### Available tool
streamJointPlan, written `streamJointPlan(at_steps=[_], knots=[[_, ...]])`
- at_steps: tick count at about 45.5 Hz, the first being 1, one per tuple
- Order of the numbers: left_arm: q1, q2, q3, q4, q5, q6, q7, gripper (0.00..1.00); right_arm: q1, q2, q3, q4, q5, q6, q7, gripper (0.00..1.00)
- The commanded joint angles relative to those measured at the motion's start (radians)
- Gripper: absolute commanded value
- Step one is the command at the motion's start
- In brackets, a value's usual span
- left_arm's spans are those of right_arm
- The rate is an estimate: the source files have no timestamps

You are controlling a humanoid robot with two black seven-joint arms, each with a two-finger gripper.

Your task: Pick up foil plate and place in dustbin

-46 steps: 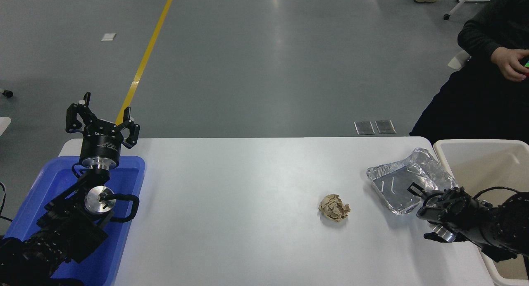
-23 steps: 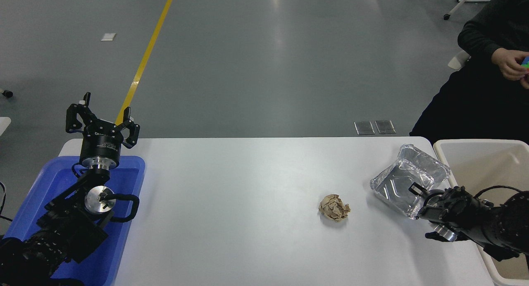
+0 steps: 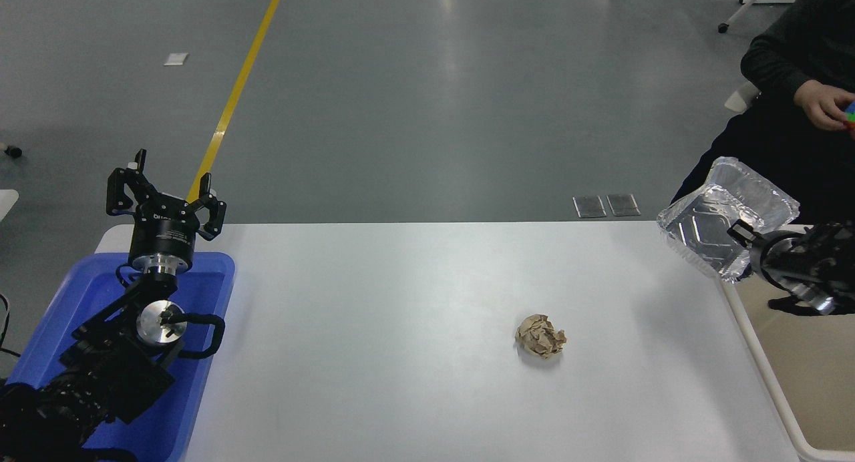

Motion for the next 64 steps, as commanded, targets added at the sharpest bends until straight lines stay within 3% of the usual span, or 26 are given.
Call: streamJointPlan(at_steps=[1, 10, 19, 22, 30, 41, 45, 55, 64], knots=[[0.0, 0.0, 0.0, 0.0, 0.001, -0.001, 0.0, 0.99, 0.303, -0.289, 0.004, 0.151, -0.276, 0.28, -0.014, 0.0], [0.0, 0.0, 0.0, 0.0, 0.001, 0.0, 0.0, 0.99, 0.454, -0.421, 0.004, 0.211, -0.453, 0.504, -0.018, 0.0], [0.0, 0.0, 0.0, 0.0, 0.001, -0.001, 0.0, 0.99, 0.462, -0.44, 0.007, 0.103, -0.439, 0.509, -0.02, 0.0], [0.0, 0.0, 0.0, 0.0, 0.001, -0.001, 0.0, 0.99, 0.448, -0.441, 0.007, 0.021, -0.381, 0.492, -0.02, 0.0], [0.0, 0.0, 0.0, 0.0, 0.001, -0.001, 0.0, 0.99, 0.284, -0.424, 0.006, -0.226, -0.073, 0.408, -0.021, 0.0], [0.0, 0.0, 0.0, 0.0, 0.001, 0.0, 0.0, 0.99, -0.043, -0.329, 0.041, -0.398, 0.329, 0.173, -0.02, 0.0], [0.0, 0.0, 0.0, 0.0, -0.001, 0.0, 0.0, 0.99, -0.178, -0.303, 0.1, -0.408, 0.411, 0.104, -0.018, 0.0], [0.0, 0.0, 0.0, 0.0, -0.001, 0.0, 0.0, 0.99, -0.546, -0.138, 0.513, -0.548, 0.417, -0.052, -0.023, 0.0], [0.0, 0.0, 0.002, 0.0, -0.001, 0.0, 0.0, 0.99, -0.692, 0.164, 0.697, -0.874, 0.409, -0.074, -0.044, 0.0]])
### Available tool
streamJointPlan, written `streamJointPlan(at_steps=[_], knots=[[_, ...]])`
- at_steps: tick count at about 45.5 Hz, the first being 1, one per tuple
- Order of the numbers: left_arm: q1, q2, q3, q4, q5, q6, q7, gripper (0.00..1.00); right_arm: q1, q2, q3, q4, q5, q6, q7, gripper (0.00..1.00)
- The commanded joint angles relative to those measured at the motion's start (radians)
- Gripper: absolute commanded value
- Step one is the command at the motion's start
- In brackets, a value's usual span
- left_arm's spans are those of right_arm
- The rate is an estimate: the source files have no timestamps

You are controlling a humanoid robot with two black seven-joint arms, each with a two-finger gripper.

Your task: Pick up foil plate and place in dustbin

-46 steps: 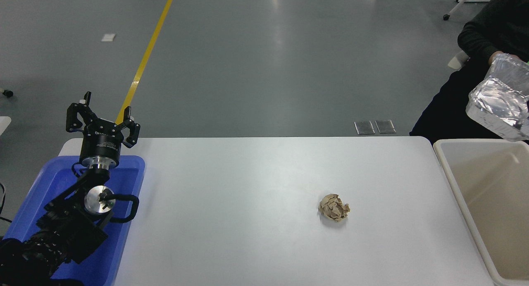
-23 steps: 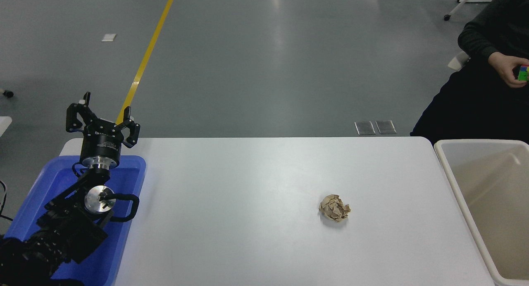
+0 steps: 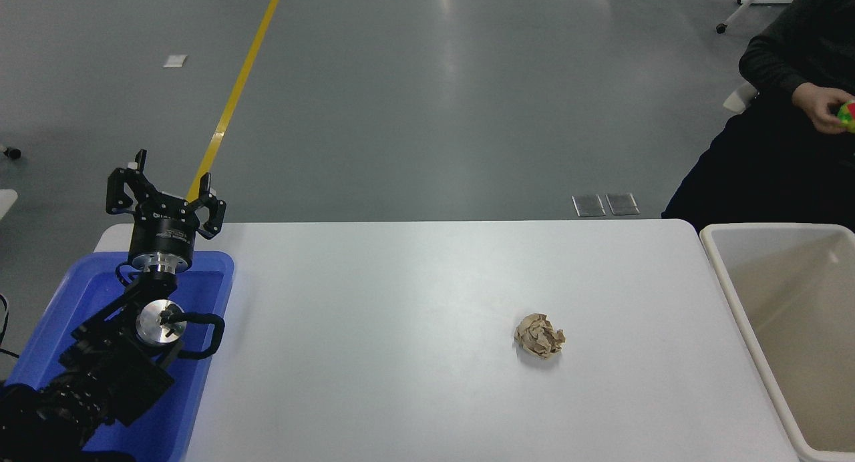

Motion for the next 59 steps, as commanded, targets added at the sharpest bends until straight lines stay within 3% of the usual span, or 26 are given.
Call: streamJointPlan(at_steps=[1, 15, 30, 32, 34, 36, 37, 38, 55, 59], knots=[[0.0, 0.0, 0.0, 0.0, 0.0, 0.0, 0.0, 0.99, -0.254, 0.305, 0.264, -0.329, 0.036, -0.079, -0.017, 0.0], [0.0, 0.0, 0.001, 0.0, 0.0, 0.0, 0.0, 0.99, -0.338, 0.441, 0.316, -0.357, 0.035, -0.097, -0.003, 0.0], [0.0, 0.0, 0.0, 0.0, 0.0, 0.0, 0.0, 0.99, -0.378, 0.477, 0.316, -0.357, 0.035, -0.1, 0.017, 0.0], [0.0, 0.0, 0.0, 0.0, 0.0, 0.0, 0.0, 0.99, -0.379, 0.478, 0.316, -0.357, 0.035, -0.1, 0.018, 0.16], [0.0, 0.0, 0.001, 0.0, 0.0, 0.0, 0.0, 0.99, -0.378, 0.481, 0.317, -0.357, 0.035, -0.1, 0.02, 0.48], [0.0, 0.0, 0.0, 0.0, 0.0, 0.0, 0.0, 0.99, -0.378, 0.481, 0.316, -0.357, 0.035, -0.099, 0.023, 0.61], [0.0, 0.0, 0.001, 0.0, 0.0, 0.0, 0.0, 0.99, -0.378, 0.481, 0.316, -0.357, 0.035, -0.097, 0.025, 0.75], [0.0, 0.0, 0.0, 0.0, 0.0, 0.0, 0.0, 0.99, -0.378, 0.481, 0.314, -0.355, 0.035, -0.094, 0.025, 0.97], [0.0, 0.0, 0.0, 0.0, 0.0, 0.0, 0.0, 0.99, -0.336, 0.452, 0.297, -0.354, 0.032, -0.056, 0.026, 1.0], [0.0, 0.0, 0.0, 0.0, 0.0, 0.0, 0.0, 0.99, -0.304, 0.438, 0.293, -0.357, -0.019, 0.007, 0.026, 1.0]])
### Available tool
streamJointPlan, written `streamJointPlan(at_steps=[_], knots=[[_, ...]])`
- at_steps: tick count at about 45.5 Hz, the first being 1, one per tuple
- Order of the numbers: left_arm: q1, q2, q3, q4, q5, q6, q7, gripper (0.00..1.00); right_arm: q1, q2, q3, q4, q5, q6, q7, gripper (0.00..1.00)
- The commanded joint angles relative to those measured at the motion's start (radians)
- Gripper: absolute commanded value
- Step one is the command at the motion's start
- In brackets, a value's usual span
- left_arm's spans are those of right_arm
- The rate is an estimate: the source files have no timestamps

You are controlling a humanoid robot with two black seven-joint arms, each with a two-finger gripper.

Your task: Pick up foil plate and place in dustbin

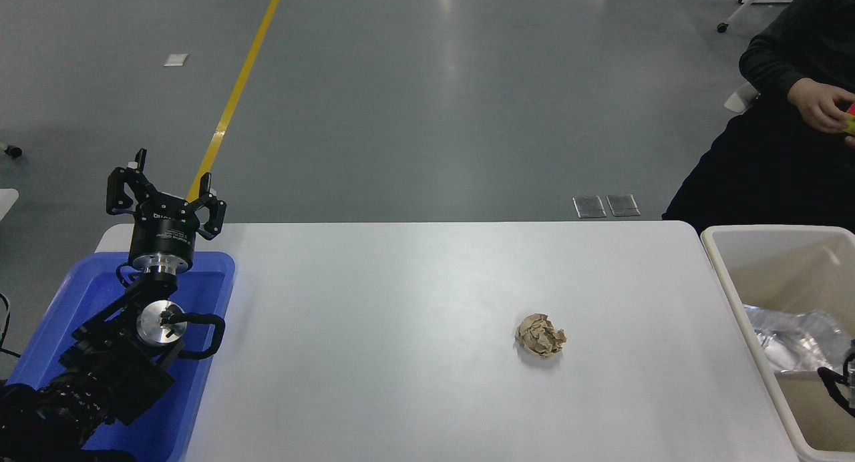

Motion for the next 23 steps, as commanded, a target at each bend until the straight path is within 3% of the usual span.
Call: streamJointPlan(at_steps=[1, 11, 23], knots=[[0.0, 0.0, 0.001, 0.0, 0.0, 0.0, 0.0, 0.99, 0.054, -0.021, -0.01, -0.002, -0.066, 0.09, 0.001, 1.0], [0.0, 0.0, 0.0, 0.0, 0.0, 0.0, 0.0, 0.99, 0.191, -0.072, -0.04, 0.012, -0.285, 0.173, 0.003, 1.0], [0.0, 0.0, 0.0, 0.0, 0.0, 0.0, 0.0, 0.99, 0.437, -0.201, -0.307, 0.334, -0.342, 0.179, 0.026, 1.0]])
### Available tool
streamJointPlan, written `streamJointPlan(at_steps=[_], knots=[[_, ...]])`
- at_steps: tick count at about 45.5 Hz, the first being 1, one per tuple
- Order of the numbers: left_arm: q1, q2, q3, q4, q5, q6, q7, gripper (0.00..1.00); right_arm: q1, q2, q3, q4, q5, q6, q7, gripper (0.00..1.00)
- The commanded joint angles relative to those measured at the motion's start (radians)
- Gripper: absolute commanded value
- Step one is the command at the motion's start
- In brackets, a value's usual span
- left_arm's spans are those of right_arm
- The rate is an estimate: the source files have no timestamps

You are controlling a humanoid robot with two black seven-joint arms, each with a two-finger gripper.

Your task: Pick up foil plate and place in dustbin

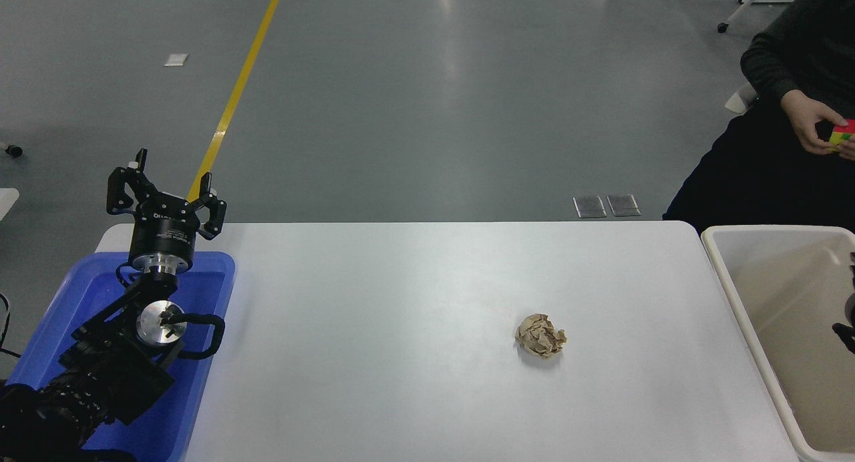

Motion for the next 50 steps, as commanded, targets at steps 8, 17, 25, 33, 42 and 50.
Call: streamJointPlan(at_steps=[8, 17, 25, 33, 42, 50], knots=[[0.0, 0.0, 0.0, 0.0, 0.0, 0.0, 0.0, 0.99, 0.374, -0.192, -0.213, 0.534, -0.326, 0.015, 0.012, 1.0], [0.0, 0.0, 0.0, 0.0, 0.002, 0.0, 0.0, 0.99, 0.566, -0.3, -0.301, 0.921, -0.58, 0.015, 0.003, 1.0], [0.0, 0.001, 0.001, 0.0, 0.002, 0.0, 0.0, 0.99, 0.765, -0.285, -0.517, 1.102, -0.583, 0.025, 0.006, 1.0], [0.0, 0.0, 0.001, 0.0, 0.002, -0.001, 0.0, 0.99, 0.929, -0.236, -0.66, 1.231, -0.583, 0.044, 0.008, 1.0], [0.0, 0.001, 0.001, 0.0, 0.002, -0.001, 0.0, 0.99, 1.121, -0.179, -0.76, 1.404, -0.578, 0.135, 0.009, 1.0], [0.0, 0.0, 0.001, 0.0, 0.002, -0.001, 0.0, 0.99, 1.204, -0.145, -0.761, 1.462, -0.465, 0.279, 0.009, 1.0]])
